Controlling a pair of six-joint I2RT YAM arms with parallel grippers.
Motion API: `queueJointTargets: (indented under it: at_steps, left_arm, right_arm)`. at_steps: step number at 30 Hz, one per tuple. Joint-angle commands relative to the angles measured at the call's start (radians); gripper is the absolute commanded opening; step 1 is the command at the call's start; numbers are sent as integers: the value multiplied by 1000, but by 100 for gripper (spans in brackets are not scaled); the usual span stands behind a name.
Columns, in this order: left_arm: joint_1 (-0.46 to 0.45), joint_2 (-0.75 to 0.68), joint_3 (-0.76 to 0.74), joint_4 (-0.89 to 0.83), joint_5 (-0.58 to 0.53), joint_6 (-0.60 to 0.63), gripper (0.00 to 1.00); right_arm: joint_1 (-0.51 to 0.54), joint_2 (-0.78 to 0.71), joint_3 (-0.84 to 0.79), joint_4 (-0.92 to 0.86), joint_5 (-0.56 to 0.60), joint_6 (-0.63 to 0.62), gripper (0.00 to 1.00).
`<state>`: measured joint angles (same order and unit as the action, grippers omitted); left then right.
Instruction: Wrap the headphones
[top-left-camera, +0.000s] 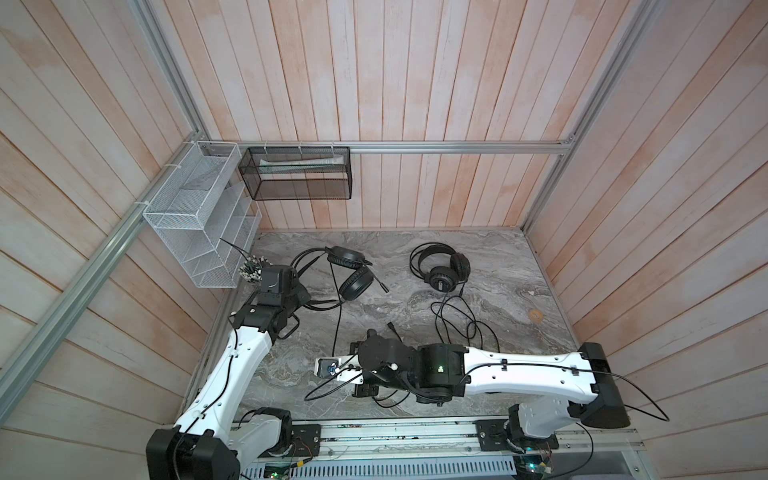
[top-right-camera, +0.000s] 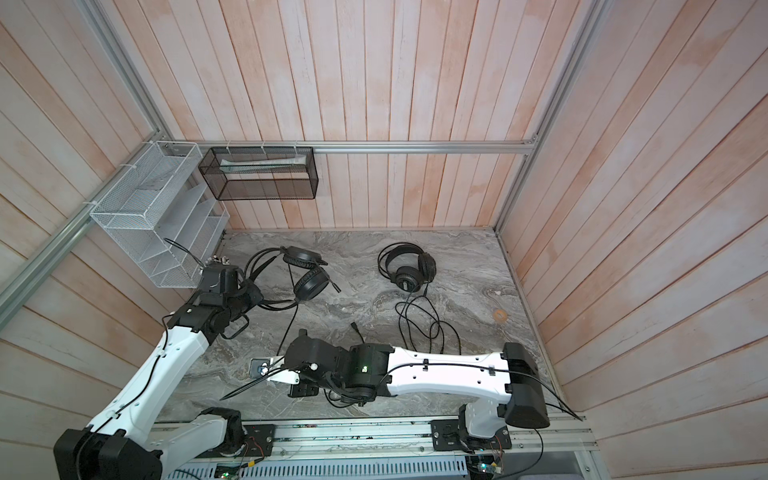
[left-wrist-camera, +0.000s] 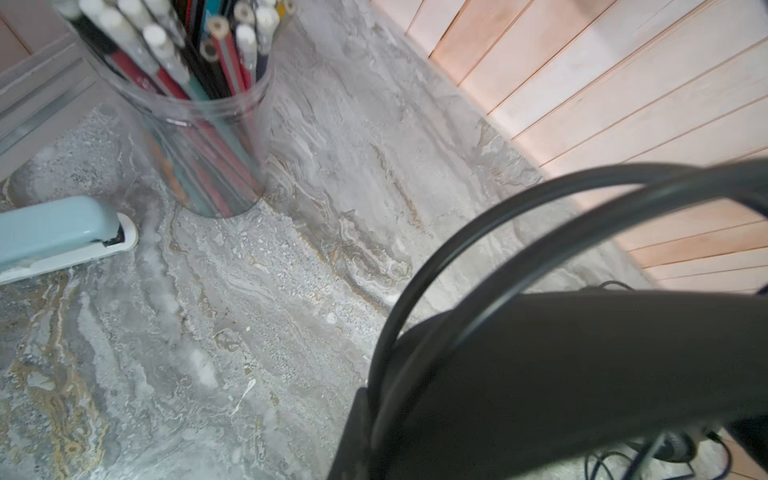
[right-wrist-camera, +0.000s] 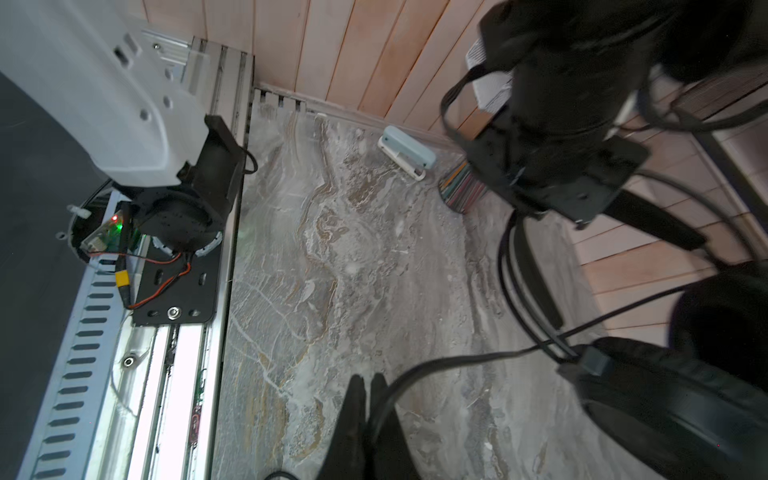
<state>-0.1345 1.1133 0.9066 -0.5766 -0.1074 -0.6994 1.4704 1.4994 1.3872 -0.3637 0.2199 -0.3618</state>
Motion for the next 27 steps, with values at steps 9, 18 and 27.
queueJointTargets:
  at_steps: [9,18,27]
  left_arm:
    - [-145,-121,-107,12,-184,134,0]
    - [-343,-199,-135,-75,-364,258,0]
    - [-369,-255,-179,-38,-393,271,0]
  right_arm:
    - [-81,-68,169,-126,174,-164,0]
    - [-172,-34,218,-98,274,-227,0]
    - [-285,-36,176,22,330,-244,0]
